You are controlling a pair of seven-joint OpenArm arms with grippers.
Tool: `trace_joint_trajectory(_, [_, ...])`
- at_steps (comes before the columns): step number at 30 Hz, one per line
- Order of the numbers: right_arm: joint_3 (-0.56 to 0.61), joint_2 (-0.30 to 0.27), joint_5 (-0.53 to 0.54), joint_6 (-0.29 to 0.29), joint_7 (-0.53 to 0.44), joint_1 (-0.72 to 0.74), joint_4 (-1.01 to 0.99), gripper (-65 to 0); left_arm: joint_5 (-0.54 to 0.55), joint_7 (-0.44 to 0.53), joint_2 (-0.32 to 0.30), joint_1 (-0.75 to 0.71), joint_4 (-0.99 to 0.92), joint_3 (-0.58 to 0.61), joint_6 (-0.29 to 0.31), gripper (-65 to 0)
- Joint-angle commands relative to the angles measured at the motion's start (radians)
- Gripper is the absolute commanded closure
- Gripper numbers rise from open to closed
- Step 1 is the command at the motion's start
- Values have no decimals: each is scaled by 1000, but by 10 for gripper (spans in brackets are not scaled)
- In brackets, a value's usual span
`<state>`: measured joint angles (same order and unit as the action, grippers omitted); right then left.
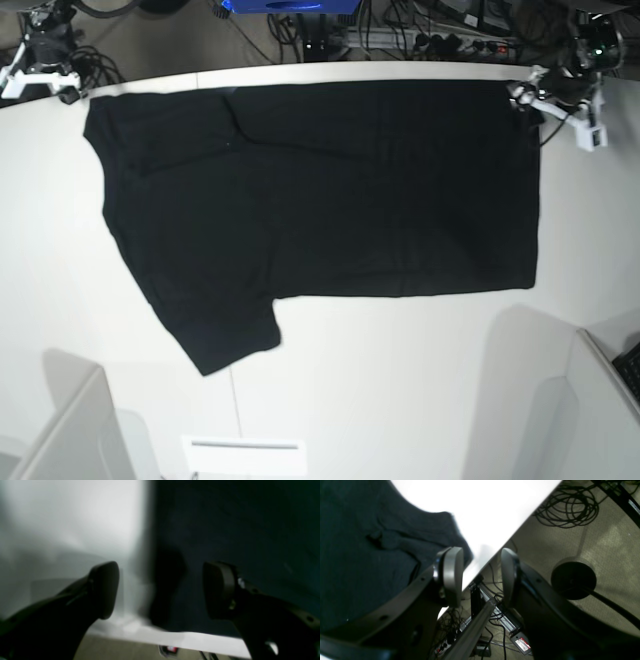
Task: Fold the T-shirt properly
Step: 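Open both grippers and lift them off the shirt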
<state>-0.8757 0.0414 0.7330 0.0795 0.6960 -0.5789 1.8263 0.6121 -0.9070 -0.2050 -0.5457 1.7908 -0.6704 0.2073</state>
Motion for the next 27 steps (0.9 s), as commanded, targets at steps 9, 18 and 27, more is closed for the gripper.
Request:
trace_joint_trajectory(9, [5, -38, 6, 13, -17, 75, 45, -243, 15, 13, -15, 3, 19, -159, 2, -495])
trace_joint_trajectory(18, [238, -235, 4, 6, -17, 313, -136, -243, 12, 12, -26, 82, 20, -167, 5, -301])
trace_joint_trajectory(27, [458, -297, 3, 4, -23, 586, -346, -245, 12, 12, -23, 126, 19, -157, 5, 0])
